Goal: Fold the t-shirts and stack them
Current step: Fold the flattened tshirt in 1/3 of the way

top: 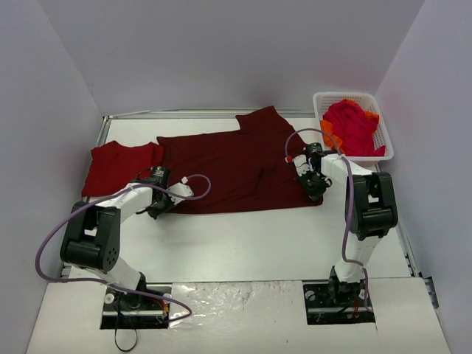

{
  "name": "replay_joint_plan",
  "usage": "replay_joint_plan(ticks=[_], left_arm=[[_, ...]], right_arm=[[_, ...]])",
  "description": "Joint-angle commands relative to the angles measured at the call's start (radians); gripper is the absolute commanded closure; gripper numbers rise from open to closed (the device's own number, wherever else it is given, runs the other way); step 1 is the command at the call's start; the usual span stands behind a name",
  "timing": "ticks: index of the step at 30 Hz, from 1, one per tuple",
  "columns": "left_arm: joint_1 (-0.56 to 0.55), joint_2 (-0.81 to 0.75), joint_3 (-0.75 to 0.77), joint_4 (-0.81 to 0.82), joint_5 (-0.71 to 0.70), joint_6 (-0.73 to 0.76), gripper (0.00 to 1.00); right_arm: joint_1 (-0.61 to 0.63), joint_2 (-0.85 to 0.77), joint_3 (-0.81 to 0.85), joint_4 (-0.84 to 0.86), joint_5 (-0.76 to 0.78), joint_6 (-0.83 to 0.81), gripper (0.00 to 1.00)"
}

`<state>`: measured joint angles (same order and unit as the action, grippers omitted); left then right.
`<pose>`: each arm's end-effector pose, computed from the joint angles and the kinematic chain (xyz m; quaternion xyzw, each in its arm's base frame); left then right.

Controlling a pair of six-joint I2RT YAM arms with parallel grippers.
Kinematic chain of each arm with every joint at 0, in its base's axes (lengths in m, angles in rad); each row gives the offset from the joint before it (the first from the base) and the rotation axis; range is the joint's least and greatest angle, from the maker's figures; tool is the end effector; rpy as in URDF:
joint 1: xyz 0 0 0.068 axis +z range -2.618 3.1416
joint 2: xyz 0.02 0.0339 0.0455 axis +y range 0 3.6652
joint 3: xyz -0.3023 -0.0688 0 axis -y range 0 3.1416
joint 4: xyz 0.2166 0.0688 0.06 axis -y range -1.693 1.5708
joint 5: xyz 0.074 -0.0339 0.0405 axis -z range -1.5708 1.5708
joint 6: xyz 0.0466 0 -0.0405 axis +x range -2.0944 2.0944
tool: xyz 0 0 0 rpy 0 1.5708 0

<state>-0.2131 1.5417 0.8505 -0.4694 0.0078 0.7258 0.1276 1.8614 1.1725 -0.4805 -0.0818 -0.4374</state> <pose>0.2584 -0.0563 0.2132 0.4436 0.8728 0.0479 0.1980 0.3556 0.0495 0.2009 -0.2808 0.9380 0.0089 0.2030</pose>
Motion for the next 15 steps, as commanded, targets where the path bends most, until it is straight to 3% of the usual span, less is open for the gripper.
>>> replay_joint_plan(ticks=[1, 5, 8, 15], left_arm=[[0.014, 0.027, -0.016, -0.041, -0.015, -0.009, 0.97], [0.014, 0.032, -0.024, -0.025, -0.022, -0.014, 0.9], [0.012, 0.031, -0.016, -0.029, -0.028, -0.022, 0.71], [0.015, -0.058, 0.116, -0.207, -0.014, -0.035, 0.62]], right_arm=[[-0.013, 0.082, -0.047, 0.034, 0.037, 0.0, 1.0], [-0.013, 0.082, -0.045, 0.034, 0.036, 0.002, 1.0], [-0.013, 0.082, -0.045, 0.034, 0.034, 0.002, 1.0], [-0.01, 0.088, -0.042, 0.033, 0.03, 0.003, 1.0]])
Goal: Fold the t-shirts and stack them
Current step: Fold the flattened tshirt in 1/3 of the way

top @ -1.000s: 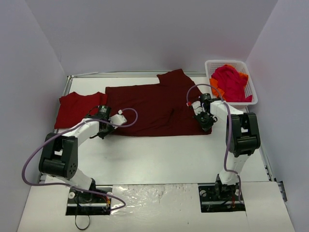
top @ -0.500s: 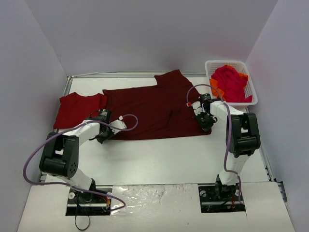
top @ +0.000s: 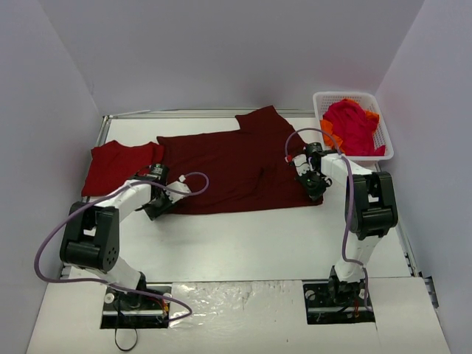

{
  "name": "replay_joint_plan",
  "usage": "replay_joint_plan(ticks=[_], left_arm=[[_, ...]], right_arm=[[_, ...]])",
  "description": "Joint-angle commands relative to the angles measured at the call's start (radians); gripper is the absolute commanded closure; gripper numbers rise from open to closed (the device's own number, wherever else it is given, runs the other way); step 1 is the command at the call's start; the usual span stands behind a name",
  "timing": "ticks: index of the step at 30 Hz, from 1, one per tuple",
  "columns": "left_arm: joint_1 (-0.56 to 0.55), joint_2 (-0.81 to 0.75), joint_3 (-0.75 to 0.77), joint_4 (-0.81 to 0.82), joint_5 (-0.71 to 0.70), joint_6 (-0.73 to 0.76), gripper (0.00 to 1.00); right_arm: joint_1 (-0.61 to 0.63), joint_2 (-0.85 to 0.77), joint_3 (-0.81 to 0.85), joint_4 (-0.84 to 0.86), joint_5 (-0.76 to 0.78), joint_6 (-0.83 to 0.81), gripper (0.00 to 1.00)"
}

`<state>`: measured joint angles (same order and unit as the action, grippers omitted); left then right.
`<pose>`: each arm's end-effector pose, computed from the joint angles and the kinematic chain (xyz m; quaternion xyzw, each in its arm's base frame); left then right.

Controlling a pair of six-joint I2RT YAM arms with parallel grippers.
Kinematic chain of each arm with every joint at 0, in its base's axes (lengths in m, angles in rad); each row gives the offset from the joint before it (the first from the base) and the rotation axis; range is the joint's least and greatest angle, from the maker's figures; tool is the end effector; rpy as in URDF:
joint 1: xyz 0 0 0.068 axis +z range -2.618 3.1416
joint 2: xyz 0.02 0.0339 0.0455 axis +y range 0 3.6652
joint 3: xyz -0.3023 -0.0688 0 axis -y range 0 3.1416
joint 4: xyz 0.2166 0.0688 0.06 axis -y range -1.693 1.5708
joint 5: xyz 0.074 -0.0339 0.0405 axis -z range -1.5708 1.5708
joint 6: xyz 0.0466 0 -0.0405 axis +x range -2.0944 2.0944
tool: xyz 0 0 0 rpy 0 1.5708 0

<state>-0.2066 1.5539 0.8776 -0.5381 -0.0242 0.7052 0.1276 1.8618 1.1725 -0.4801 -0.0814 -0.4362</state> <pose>0.2581 -0.0529 0.2140 0.4313 0.8845 0.0553 0.1688 0.3557 0.0495 0.2008 -0.2802 0.9382 0.0088 0.2029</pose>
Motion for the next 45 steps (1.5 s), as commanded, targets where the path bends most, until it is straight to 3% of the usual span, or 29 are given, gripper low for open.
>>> replay_joint_plan(ticks=[1, 9, 25, 45], left_arm=[[0.009, -0.084, 0.109, -0.16, 0.015, -0.01, 0.61], [0.015, -0.134, 0.279, -0.295, 0.024, 0.022, 0.56], [0.009, -0.005, 0.253, -0.137, 0.3, 0.043, 0.57], [-0.05, 0.137, 0.284, -0.028, 0.288, 0.04, 0.57]], right_arm=[[-0.009, 0.088, -0.04, 0.032, 0.029, 0.002, 1.0], [-0.009, 0.094, -0.047, 0.034, 0.034, -0.003, 1.0], [-0.01, 0.117, -0.045, 0.035, 0.043, 0.001, 1.0], [-0.006, 0.145, -0.043, 0.035, 0.06, 0.002, 1.0]])
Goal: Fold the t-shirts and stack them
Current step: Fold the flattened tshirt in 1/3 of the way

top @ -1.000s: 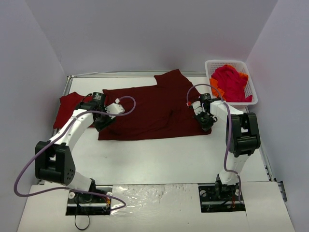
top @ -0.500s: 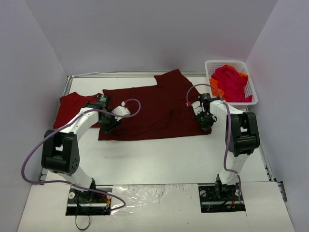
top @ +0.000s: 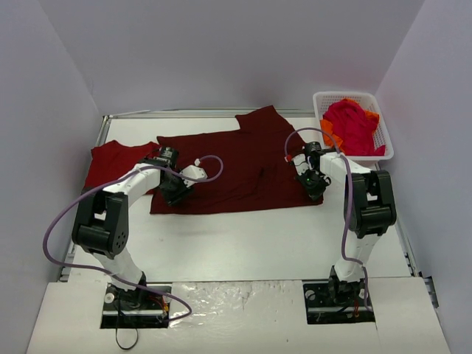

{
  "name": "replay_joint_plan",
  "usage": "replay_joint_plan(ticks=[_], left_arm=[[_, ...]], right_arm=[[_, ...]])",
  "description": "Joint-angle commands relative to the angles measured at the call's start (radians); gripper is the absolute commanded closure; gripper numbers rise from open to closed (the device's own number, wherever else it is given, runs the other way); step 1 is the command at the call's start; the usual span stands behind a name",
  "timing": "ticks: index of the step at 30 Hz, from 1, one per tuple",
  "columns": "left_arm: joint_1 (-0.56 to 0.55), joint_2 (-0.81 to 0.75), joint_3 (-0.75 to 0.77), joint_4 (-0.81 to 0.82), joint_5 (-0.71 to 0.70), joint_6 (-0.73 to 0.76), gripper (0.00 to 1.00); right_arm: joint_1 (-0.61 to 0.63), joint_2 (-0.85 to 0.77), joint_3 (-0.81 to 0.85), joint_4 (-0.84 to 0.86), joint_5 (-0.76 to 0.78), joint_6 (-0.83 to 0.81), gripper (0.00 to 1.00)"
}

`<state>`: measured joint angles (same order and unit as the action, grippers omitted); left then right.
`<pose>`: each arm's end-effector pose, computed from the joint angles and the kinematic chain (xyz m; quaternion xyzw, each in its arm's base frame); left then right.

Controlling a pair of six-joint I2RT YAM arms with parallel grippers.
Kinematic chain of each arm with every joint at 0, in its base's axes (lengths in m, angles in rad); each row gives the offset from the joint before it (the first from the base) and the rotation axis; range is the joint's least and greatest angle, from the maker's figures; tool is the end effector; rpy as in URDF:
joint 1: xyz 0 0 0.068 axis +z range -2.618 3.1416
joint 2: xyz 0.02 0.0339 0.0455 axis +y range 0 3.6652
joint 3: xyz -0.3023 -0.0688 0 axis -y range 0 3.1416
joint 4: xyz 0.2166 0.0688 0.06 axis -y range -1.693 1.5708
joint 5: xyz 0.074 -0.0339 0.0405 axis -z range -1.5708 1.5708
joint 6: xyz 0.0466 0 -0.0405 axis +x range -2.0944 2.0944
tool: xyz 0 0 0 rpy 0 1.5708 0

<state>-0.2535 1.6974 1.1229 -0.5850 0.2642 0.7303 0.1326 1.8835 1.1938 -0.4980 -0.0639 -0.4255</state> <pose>0.3069 -0.0921 0.2370 0.4820 0.8426 -0.0775 0.2271 0.3597 0.0510 0.1978 -0.2761 0.9416 0.0033 0.1928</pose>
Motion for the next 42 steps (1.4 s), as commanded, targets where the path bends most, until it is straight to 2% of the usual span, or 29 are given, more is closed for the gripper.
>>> replay_joint_plan(ticks=[1, 8, 16, 23, 25, 26, 42], left_arm=[[-0.004, -0.007, 0.041, 0.017, -0.002, 0.015, 0.57], [-0.012, -0.021, 0.052, 0.017, -0.008, 0.018, 0.57], [-0.013, 0.037, 0.063, 0.039, -0.017, 0.02, 0.58], [-0.015, 0.061, 0.081, 0.022, -0.031, 0.029, 0.83], [-0.015, 0.061, 0.08, 0.022, -0.042, 0.031, 0.95], [-0.015, 0.061, 0.08, 0.022, -0.043, 0.029, 0.97], [-0.015, -0.008, 0.078, -0.019, -0.089, 0.029, 0.98]], right_arm=[[-0.01, 0.126, -0.065, 0.052, 0.044, -0.009, 1.0], [-0.01, 0.137, -0.065, 0.053, 0.052, -0.01, 1.0], [-0.01, 0.138, -0.066, 0.055, 0.056, -0.01, 1.0], [-0.011, 0.147, -0.068, 0.058, 0.061, -0.01, 1.0], [-0.01, 0.147, -0.068, 0.056, 0.061, -0.01, 1.0], [-0.01, 0.149, -0.069, 0.058, 0.061, -0.01, 1.0], [-0.005, 0.16, -0.072, 0.056, 0.092, -0.01, 1.0]])
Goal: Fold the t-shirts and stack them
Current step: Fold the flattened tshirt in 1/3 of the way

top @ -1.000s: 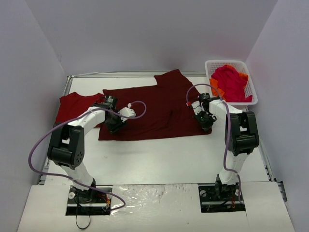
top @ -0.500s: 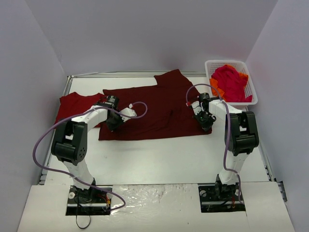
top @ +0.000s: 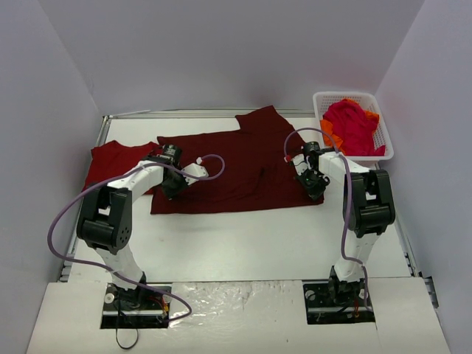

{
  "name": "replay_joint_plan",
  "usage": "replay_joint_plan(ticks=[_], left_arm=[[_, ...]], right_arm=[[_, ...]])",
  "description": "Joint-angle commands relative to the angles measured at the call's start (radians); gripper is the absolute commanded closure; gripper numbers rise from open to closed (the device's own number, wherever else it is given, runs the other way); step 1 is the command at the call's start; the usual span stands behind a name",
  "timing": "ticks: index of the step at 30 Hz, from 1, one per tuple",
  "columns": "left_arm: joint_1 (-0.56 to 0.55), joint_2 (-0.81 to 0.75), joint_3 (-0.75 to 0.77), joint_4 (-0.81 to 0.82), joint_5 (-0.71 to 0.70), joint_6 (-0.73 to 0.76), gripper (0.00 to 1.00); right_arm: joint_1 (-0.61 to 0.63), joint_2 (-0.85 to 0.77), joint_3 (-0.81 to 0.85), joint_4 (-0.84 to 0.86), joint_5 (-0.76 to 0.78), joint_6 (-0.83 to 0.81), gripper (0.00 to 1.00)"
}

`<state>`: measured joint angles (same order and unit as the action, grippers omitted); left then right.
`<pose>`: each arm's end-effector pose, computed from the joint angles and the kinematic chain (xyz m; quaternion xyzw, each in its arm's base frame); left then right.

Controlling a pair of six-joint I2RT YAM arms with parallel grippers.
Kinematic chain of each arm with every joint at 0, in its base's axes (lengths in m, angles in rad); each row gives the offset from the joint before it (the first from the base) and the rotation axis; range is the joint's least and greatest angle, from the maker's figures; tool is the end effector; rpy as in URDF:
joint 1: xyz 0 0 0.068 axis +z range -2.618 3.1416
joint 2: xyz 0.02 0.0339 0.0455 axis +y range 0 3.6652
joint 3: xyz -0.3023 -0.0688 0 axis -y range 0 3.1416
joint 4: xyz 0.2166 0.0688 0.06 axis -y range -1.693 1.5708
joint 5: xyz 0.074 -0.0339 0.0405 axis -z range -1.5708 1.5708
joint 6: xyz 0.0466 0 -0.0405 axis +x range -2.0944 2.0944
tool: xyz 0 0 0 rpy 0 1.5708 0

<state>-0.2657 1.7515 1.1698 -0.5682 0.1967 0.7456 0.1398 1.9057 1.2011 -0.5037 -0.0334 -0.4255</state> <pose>0.3230 -0.0973 0.2327 0.4893 0.8415 -0.0439 0.2248 0.3622 0.0525 0.1917 -0.2772 0.9436 -0.0094 0.1807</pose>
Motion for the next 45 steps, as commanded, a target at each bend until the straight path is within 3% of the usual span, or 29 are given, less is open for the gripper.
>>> replay_joint_plan(ticks=[1, 33, 40, 42, 45], left_arm=[[-0.003, -0.063, 0.031, -0.039, -0.026, 0.015, 0.98], [0.01, 0.065, 0.014, 0.004, -0.103, 0.005, 0.98], [0.006, 0.034, 0.022, -0.012, -0.128, -0.008, 0.82], [0.006, 0.014, 0.037, -0.025, -0.138, -0.014, 0.72], [-0.007, -0.015, 0.063, -0.044, -0.187, -0.02, 0.69]], right_arm=[[-0.012, 0.136, -0.08, 0.062, 0.059, -0.01, 1.0], [-0.009, 0.156, -0.083, 0.065, 0.072, -0.006, 1.0], [0.0, 0.139, -0.078, 0.065, 0.066, -0.002, 1.0], [0.004, 0.13, -0.075, 0.065, 0.056, 0.001, 1.0], [0.006, 0.101, -0.054, 0.065, 0.003, 0.016, 1.0]])
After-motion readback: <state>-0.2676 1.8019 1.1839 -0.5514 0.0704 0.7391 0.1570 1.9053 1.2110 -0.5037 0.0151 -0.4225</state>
